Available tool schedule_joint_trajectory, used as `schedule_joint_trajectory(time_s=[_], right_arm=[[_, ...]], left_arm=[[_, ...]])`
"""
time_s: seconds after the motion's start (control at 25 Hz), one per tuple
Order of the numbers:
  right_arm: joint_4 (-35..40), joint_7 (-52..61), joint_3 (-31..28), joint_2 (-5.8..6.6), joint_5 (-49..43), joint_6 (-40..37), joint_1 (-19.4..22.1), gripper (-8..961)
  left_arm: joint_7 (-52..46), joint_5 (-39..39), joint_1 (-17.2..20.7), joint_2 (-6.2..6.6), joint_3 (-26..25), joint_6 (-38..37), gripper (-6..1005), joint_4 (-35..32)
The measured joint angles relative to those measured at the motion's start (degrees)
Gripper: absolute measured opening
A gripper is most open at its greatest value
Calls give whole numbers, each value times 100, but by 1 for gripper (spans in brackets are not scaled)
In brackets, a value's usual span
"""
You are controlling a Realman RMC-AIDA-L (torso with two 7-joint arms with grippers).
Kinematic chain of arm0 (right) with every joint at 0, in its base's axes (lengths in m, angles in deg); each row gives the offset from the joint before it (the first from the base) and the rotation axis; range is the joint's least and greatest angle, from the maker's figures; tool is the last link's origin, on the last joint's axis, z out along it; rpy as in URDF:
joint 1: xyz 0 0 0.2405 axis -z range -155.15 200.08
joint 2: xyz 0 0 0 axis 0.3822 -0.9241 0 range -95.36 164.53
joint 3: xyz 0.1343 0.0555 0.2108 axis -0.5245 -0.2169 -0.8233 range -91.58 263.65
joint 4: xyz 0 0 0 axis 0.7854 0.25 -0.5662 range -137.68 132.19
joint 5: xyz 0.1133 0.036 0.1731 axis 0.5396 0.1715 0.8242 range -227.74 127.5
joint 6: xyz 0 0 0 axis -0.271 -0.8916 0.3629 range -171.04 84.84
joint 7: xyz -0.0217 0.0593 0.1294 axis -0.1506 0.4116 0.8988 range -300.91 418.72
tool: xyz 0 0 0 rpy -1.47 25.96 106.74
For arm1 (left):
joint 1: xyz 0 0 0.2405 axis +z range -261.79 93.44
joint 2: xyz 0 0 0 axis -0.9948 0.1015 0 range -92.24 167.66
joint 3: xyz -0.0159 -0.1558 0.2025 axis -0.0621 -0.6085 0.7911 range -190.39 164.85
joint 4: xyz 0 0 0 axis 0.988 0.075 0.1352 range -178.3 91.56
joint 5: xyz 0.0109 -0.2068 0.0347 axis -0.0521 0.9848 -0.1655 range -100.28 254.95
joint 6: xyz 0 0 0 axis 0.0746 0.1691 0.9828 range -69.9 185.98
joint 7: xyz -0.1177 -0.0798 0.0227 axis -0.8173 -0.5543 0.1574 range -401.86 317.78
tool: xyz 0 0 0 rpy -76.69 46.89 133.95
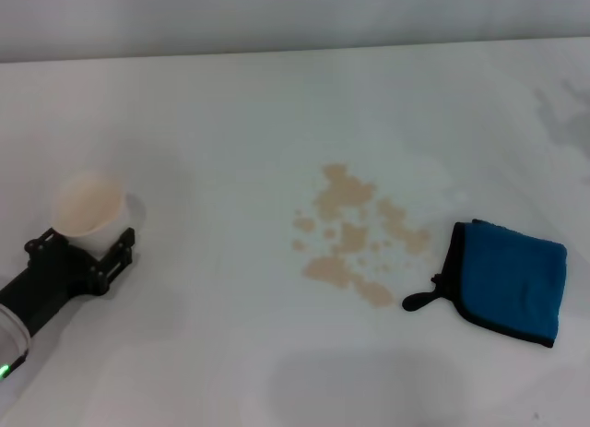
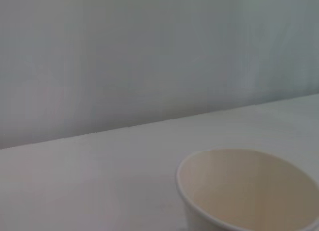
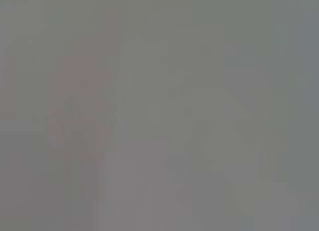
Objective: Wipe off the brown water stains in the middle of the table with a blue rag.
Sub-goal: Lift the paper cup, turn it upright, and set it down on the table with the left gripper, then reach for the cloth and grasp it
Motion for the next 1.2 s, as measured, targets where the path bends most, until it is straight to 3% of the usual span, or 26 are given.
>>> schedule_joint_trajectory(time_s=[0.32, 0.56, 0.84, 1.2], right_arm=[[183, 32, 0, 0, -17, -172, -13, 477], [252, 33, 6, 0, -29, -310, -52, 478], [258, -9, -1, 45, -28, -338, -94, 478], [382, -19, 0, 106, -27, -476, -114, 478]], left_arm=[[-37, 20, 22, 41, 20, 1, 634, 15], [6, 17, 7, 47, 20, 118, 862, -2], [27, 5, 87, 48, 167, 366, 888, -6], [40, 11, 568, 47, 207, 560, 884, -10]])
